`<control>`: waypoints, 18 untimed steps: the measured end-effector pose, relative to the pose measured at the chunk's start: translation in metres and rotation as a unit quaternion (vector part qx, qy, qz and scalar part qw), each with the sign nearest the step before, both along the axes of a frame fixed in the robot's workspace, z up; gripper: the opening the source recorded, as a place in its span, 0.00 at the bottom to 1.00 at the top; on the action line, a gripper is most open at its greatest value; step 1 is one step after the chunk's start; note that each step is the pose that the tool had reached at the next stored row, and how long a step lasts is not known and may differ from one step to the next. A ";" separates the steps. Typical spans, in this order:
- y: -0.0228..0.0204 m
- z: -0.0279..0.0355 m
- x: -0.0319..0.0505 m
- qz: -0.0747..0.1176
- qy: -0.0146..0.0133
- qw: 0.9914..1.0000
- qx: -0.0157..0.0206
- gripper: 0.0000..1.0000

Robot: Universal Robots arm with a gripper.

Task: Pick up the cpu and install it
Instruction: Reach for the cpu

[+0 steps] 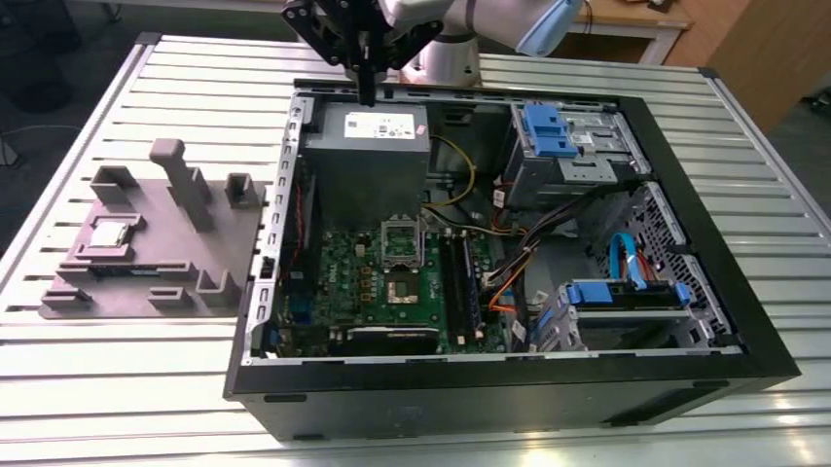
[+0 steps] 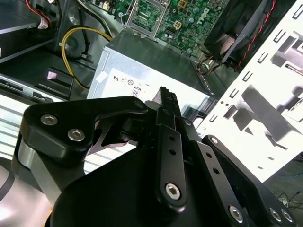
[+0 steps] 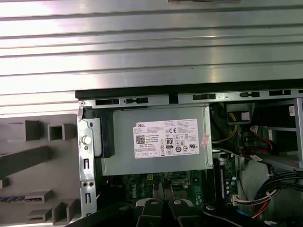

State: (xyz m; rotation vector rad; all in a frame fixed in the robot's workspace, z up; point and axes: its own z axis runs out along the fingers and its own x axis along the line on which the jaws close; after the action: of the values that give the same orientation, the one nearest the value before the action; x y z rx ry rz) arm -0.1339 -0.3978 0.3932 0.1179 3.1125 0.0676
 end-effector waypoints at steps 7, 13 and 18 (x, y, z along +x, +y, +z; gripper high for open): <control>0.0000 -0.0001 -0.0091 0.000 0.000 1.000 0.000 0.10; 0.0000 -0.0007 -0.0157 0.000 0.000 1.000 0.000 0.10; 0.0000 -0.0008 -0.0172 0.000 0.000 1.000 0.000 0.10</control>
State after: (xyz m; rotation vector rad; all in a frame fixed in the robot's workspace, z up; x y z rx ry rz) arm -0.1512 -0.3978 0.3924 0.1180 3.1125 0.0676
